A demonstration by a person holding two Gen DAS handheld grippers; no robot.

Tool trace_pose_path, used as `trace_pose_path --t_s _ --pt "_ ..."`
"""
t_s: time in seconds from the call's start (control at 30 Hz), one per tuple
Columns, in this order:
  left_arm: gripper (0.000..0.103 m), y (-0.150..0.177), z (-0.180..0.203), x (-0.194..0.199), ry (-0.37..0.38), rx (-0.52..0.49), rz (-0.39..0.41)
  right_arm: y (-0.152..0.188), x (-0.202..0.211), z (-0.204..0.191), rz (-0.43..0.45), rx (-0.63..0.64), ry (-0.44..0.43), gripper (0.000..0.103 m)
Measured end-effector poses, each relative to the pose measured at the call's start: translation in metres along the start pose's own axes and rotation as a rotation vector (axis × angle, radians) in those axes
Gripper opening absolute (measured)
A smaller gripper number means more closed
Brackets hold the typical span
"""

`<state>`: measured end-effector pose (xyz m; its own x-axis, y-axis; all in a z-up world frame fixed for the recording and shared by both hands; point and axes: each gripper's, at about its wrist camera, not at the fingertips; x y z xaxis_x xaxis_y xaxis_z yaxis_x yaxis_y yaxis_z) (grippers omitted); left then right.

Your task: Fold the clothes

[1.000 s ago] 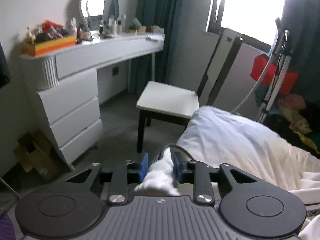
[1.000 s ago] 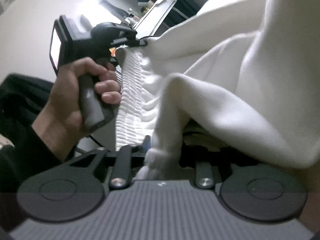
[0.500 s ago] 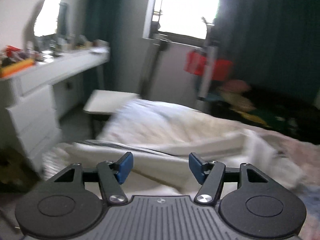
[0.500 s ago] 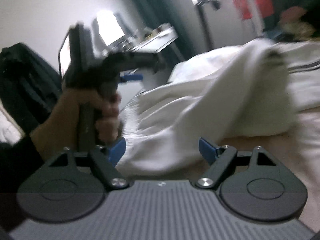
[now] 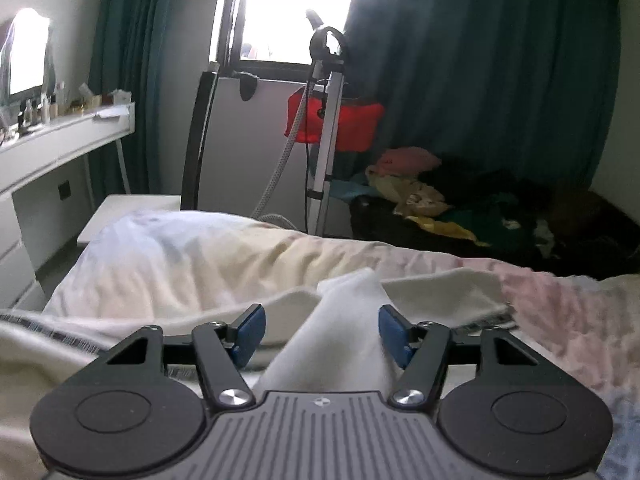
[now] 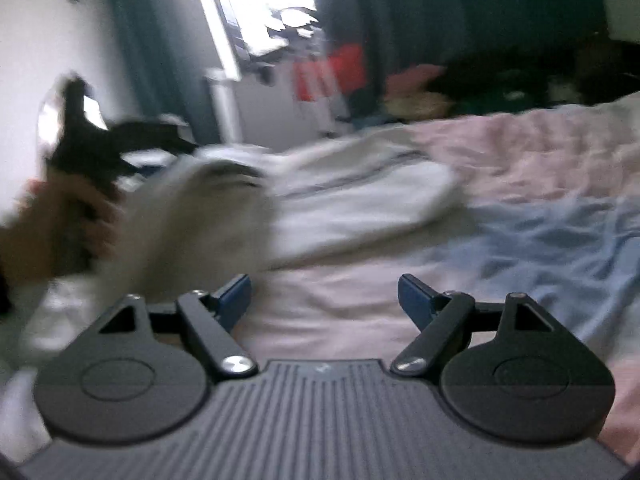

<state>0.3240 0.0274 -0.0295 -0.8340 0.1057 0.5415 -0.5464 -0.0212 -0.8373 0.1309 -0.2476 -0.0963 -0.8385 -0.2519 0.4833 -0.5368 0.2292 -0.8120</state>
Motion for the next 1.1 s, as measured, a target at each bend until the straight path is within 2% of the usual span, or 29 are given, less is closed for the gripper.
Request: trace_pose_path --t_s 0.07,0.1,0.13,0.17,0.2,0.3,0.4,0.53,0.63,0.77,0.87,1.0,1.1 --pt "0.039 -0.006 0.007 -0.023 -0.013 -0.020 -0.010 -0.002 -0.013 0.009 -0.010 -0.026 0.001 0.082" --pt "0.022 -0.006 0.010 -0.029 -0.006 -0.027 -0.031 -0.004 -0.018 0.012 -0.013 -0.041 -0.008 0.082" --pt "0.008 -0.006 0.012 -0.036 0.002 -0.035 -0.052 -0.005 -0.022 0.015 -0.015 -0.056 -0.017 0.082" --pt "0.007 -0.005 0.015 -0.041 0.007 -0.042 -0.069 -0.006 -0.027 0.018 -0.017 -0.072 -0.026 0.082" --pt "0.005 -0.002 0.017 -0.034 0.003 -0.049 -0.052 -0.007 -0.032 0.021 -0.020 -0.087 -0.035 0.082" --pt "0.003 0.006 0.030 0.001 0.010 -0.109 0.013 -0.010 -0.045 0.029 -0.026 -0.131 -0.061 0.082" --pt "0.003 0.024 0.045 0.059 0.040 -0.168 0.086 -0.009 -0.038 0.030 -0.017 -0.158 -0.071 0.082" --pt "0.003 0.070 0.052 0.139 0.069 -0.165 0.159 -0.009 -0.015 0.028 -0.006 -0.181 -0.061 0.082" --pt "0.003 0.114 0.052 0.180 0.090 -0.141 0.153 -0.009 0.007 0.023 0.027 -0.176 -0.068 0.082" --pt "0.003 0.160 0.043 0.197 0.135 -0.038 0.077 -0.005 0.030 0.024 0.046 -0.206 -0.110 0.082" --pt "0.003 0.175 0.030 0.192 0.168 0.069 0.025 -0.002 0.033 0.030 0.030 -0.276 -0.146 0.082" --pt "0.003 0.184 0.008 0.168 0.204 0.273 -0.056 -0.017 0.002 0.032 -0.021 -0.350 -0.181 0.070" --pt "0.003 0.191 0.001 0.157 0.184 0.308 -0.050 -0.041 -0.041 0.025 -0.052 -0.356 -0.169 0.069"
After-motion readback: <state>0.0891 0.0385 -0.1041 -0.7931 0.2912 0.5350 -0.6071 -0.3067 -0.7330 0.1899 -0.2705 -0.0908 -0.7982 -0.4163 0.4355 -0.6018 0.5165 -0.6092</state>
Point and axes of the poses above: each gripper's, at about its wrist camera, not at the fingertips, and x roughly against the way its jaws point, z to its right, y to its underside, and after that the axes turned 2 degrees about -x, right-handed
